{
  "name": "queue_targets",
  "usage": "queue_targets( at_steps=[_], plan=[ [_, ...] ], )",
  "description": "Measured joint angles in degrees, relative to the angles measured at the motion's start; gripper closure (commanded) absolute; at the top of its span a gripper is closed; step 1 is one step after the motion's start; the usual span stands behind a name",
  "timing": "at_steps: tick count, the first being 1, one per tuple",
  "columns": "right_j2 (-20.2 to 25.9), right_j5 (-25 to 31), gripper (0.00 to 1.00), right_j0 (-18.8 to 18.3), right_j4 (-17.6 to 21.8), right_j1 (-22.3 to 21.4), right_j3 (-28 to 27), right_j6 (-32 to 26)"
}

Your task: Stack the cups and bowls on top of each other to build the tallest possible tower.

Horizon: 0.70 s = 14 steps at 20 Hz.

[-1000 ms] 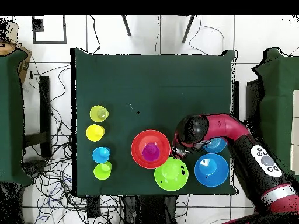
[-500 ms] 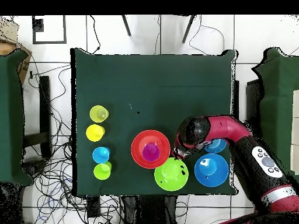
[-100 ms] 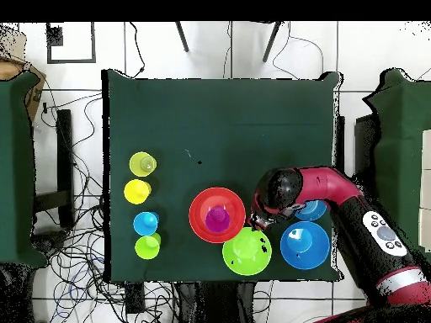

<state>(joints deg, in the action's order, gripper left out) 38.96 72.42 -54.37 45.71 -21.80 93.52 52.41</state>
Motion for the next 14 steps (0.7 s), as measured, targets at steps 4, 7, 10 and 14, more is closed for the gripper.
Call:
queue_targets(
  at_steps=[4, 7, 10, 14],
  plan=[
    [-0.26, 0.0, 0.0, 0.32, 0.0, 0.0, -0.14, 0.0],
    [-0.37, 0.01, 0.0, 0.52, 0.0, 0.0, -0.26, 0.0],
    [-0.38, 0.0, 0.0, 0.58, 0.0, 0.0, -0.32, 0.0],
    [-0.39, 0.01, 0.0, 0.62, 0.0, 0.0, -0.32, 0.0]
  ],
)
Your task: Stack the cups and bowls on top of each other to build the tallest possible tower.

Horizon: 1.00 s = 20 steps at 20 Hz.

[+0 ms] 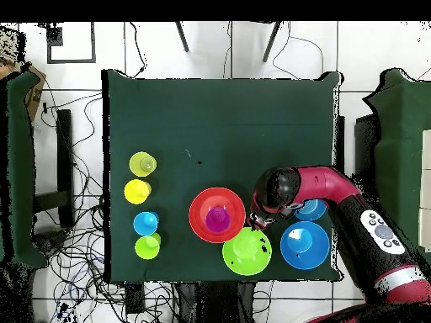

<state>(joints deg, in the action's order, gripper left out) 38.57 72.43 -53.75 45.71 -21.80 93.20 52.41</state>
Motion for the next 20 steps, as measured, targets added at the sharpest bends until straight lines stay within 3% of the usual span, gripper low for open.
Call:
queue_targets(
  at_steps=[6, 7, 20],
  plan=[
    [-0.03, -0.01, 0.0, 0.13, 0.96, 0.0, -0.31, 0.0],
    [-0.02, -0.01, 1.0, 0.14, 1.21, -0.01, -0.38, 0.0],
    [-0.05, -0.01, 1.0, 0.3, 2.57, 0.01, -1.23, 0.0]
  ],
)
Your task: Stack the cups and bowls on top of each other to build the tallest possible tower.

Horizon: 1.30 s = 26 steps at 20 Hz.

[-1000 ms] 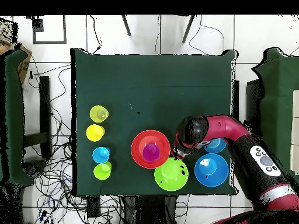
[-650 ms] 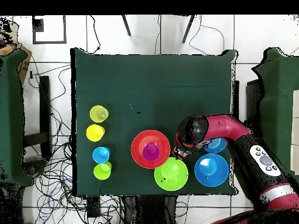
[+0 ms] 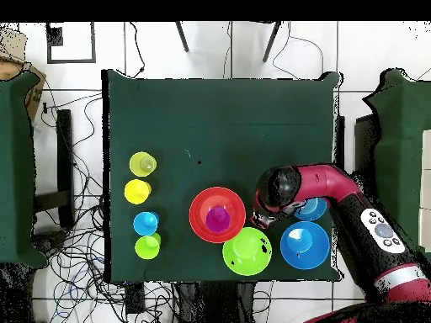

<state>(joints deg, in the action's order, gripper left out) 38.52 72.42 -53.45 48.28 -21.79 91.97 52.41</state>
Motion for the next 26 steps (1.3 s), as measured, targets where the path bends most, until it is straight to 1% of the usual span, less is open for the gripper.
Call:
queue_targets(
  at_steps=[26],
  plan=[
    [-0.01, 0.01, 1.0, 0.47, 0.76, 0.0, -0.45, 0.0]
  ],
)
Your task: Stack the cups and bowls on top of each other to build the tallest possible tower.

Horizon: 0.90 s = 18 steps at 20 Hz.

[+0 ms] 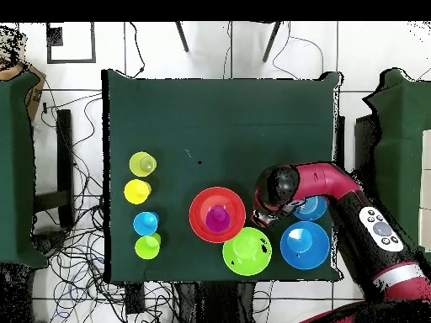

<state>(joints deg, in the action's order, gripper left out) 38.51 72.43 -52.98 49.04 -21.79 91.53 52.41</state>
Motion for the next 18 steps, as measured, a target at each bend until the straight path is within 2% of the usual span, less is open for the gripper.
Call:
queue_targets(
  at_steps=[6, 7, 18],
  plan=[
    [0.0, 0.0, 1.0, 0.01, 0.01, 0.0, 0.0, 0.0],
    [0.0, 0.0, 0.0, 0.01, 0.01, 0.0, 0.0, 0.0],
    [0.0, 0.0, 0.0, 0.02, 0.01, 0.0, 0.0, 0.0]
  ],
)
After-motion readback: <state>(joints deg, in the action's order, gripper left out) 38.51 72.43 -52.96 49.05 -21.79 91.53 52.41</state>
